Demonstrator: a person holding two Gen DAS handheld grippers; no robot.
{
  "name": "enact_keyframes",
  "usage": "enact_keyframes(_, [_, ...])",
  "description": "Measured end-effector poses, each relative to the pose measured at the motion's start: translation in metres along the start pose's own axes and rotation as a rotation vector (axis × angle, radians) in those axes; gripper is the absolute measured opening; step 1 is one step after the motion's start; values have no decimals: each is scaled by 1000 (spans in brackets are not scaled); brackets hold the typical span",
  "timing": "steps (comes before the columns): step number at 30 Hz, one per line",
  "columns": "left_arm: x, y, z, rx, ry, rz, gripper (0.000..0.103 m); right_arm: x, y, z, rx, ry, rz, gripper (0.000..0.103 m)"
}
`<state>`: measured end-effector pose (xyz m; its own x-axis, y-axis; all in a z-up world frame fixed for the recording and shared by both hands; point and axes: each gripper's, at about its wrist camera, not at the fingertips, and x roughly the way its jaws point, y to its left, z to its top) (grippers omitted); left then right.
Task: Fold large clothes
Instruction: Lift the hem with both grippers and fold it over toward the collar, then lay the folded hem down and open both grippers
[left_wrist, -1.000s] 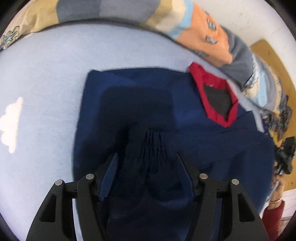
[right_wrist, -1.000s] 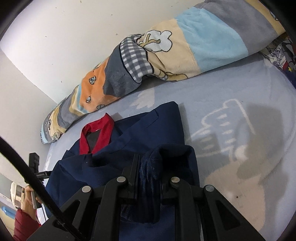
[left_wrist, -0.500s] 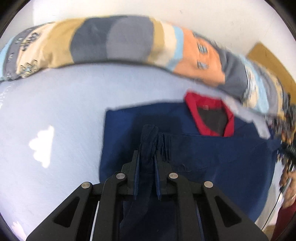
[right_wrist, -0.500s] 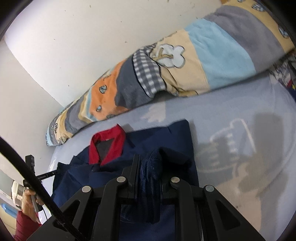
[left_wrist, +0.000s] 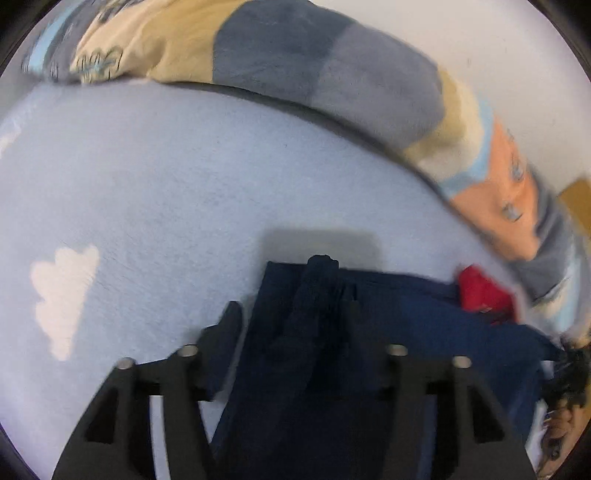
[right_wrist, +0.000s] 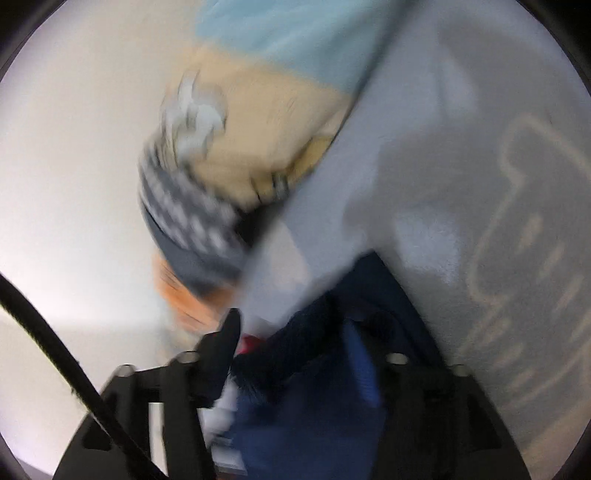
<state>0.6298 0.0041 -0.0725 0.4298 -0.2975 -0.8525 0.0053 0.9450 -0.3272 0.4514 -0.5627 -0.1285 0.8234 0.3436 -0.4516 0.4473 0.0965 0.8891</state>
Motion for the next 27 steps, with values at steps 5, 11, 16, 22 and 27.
enact_keyframes(5, [-43,27,9,-58,-104,-135,58,-44,43,5,-224,-76,-49,72])
enact_keyframes(11, [-98,11,-22,156,-147,-163,67,-30,97,-64,-814,3,-331,60])
enact_keyframes(16, [-63,-12,-76,391,-39,-8,67,16,57,-105,-1028,115,-565,40])
enact_keyframes(22, [-42,4,-78,300,14,79,66,0,61,-94,-862,71,-533,32])
enact_keyframes(27, [-61,-29,-67,343,-118,41,84,15,97,-118,-980,32,-452,47])
